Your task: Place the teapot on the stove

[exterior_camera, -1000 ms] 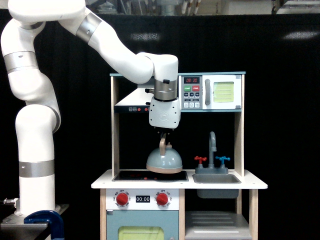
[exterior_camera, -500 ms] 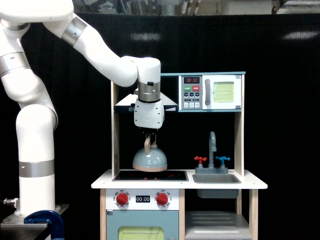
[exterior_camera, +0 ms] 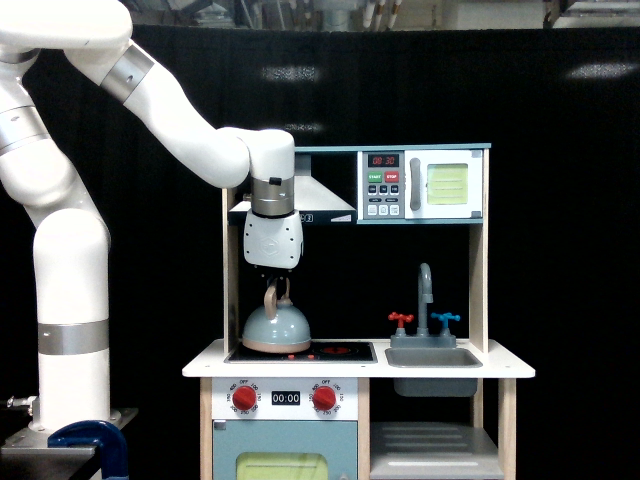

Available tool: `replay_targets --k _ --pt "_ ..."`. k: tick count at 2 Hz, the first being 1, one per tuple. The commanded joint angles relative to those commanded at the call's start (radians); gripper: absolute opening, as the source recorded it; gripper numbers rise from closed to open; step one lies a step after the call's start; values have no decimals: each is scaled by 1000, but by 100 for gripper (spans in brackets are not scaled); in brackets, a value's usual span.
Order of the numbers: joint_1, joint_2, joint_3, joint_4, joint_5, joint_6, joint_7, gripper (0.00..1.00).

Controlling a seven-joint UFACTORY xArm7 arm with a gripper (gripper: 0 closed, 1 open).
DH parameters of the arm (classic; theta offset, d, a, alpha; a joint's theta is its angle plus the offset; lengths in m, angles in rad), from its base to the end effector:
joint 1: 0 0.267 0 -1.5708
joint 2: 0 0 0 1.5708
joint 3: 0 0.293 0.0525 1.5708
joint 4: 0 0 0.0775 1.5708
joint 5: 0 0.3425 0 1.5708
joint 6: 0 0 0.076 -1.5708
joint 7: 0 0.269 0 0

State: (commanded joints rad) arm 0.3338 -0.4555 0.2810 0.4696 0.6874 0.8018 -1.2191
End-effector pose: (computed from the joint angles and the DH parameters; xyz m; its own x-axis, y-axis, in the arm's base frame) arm 0.2610 0.2660 0.1610 0.2149 0.8951 0.3908 0.9764 -0.1889 -0.1042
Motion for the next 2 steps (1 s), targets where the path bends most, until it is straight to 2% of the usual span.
replay_targets --k 1,2 --pt "43 19 22 2 13 -39 43 0" --pt "50 3 1 -11 5 -31 37 100"
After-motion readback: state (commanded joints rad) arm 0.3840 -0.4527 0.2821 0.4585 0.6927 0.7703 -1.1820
